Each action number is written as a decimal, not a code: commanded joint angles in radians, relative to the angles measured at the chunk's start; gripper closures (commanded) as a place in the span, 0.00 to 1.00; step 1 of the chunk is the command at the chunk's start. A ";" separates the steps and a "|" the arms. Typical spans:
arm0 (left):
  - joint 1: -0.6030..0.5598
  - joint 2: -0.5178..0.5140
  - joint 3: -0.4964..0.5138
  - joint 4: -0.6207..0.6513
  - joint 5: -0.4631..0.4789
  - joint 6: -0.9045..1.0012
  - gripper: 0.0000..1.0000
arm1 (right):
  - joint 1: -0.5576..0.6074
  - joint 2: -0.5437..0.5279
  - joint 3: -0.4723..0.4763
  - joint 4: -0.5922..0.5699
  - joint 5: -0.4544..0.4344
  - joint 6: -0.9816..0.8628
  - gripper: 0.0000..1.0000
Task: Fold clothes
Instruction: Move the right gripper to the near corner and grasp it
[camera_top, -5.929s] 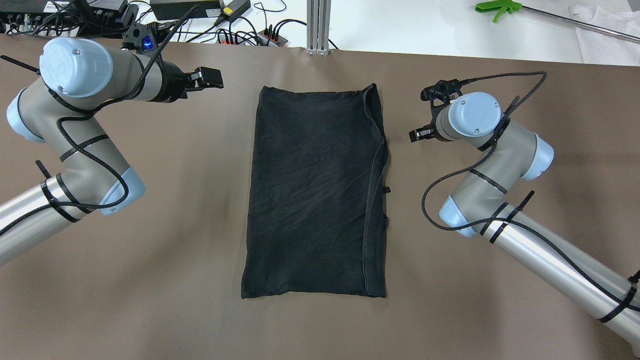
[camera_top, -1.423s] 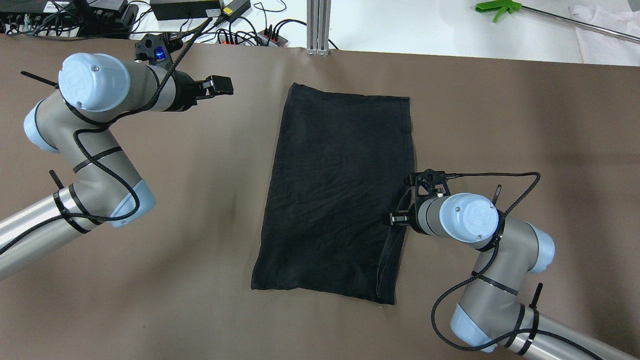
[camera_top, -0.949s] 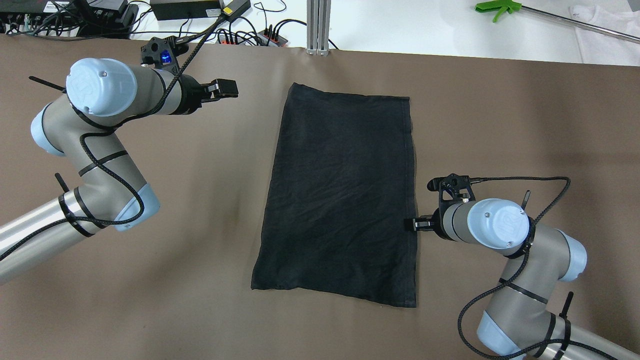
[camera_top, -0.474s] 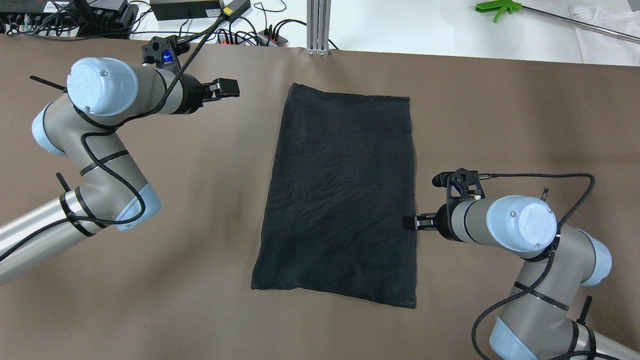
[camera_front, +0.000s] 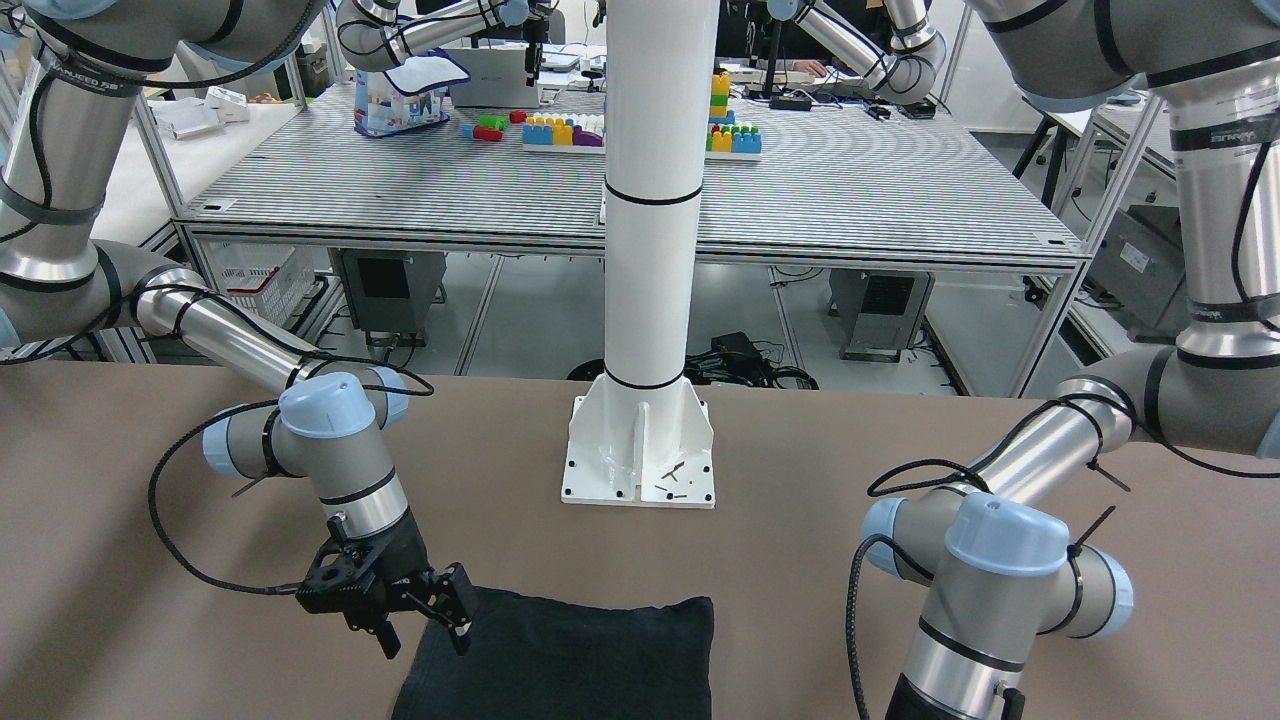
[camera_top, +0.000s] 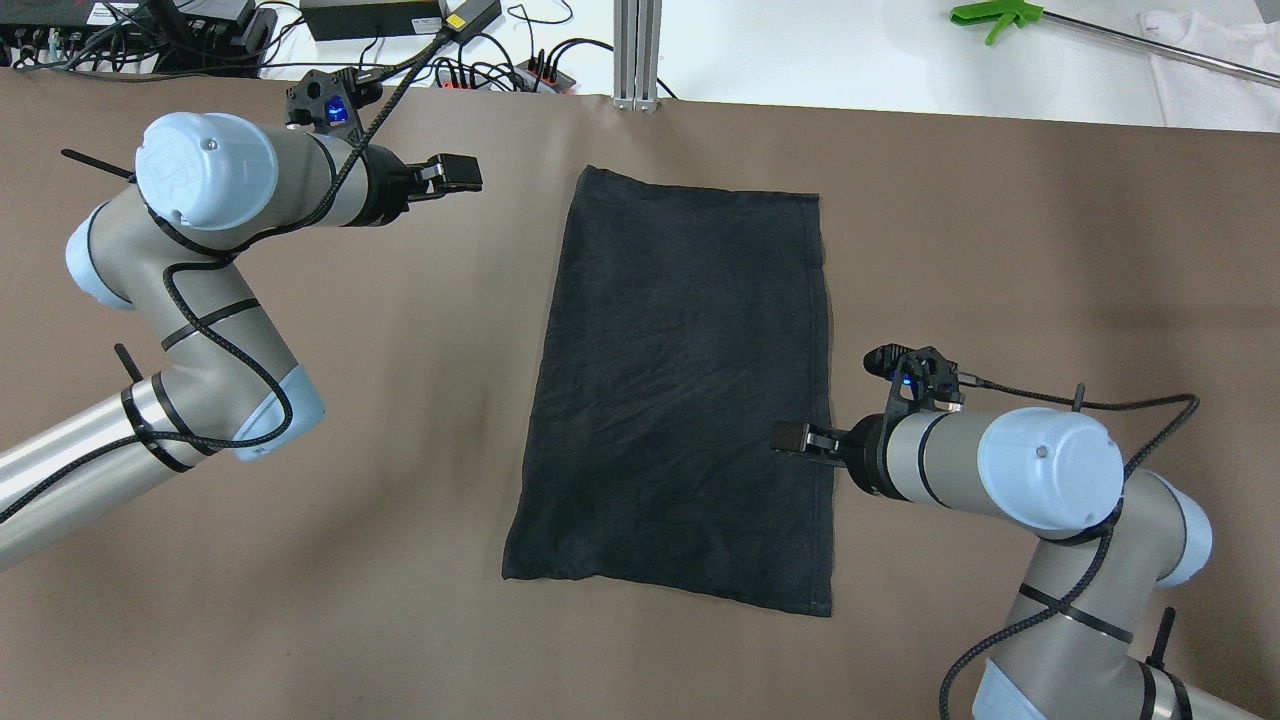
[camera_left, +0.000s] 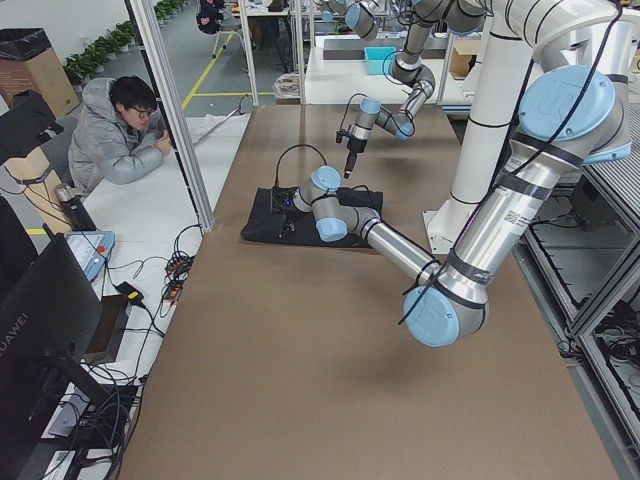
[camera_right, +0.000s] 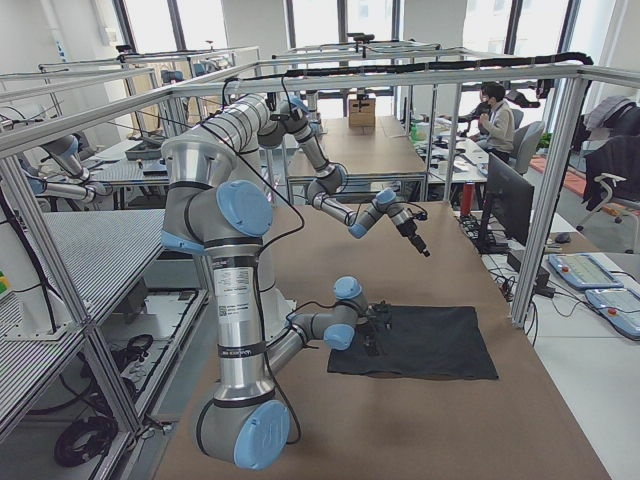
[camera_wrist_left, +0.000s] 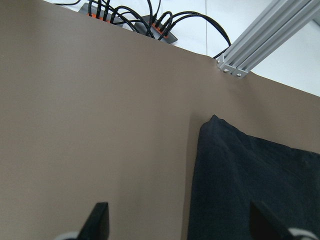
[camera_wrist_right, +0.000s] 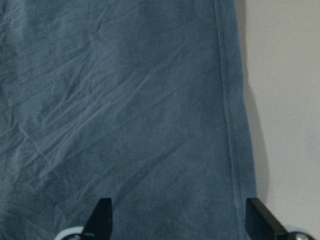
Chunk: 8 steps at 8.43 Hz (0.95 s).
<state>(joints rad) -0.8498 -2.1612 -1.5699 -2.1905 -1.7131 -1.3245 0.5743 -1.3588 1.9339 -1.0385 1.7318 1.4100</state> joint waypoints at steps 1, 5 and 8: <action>0.000 0.000 -0.001 0.000 0.006 -0.013 0.00 | -0.088 -0.005 0.000 0.080 -0.049 0.185 0.05; 0.000 -0.005 0.001 0.002 0.006 -0.013 0.00 | -0.198 -0.025 -0.032 0.160 -0.199 0.332 0.06; 0.000 -0.011 0.001 0.003 0.013 -0.013 0.00 | -0.232 -0.017 -0.113 0.169 -0.235 0.334 0.06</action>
<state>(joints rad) -0.8498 -2.1680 -1.5693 -2.1879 -1.7044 -1.3376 0.3603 -1.3762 1.8519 -0.8731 1.5159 1.7369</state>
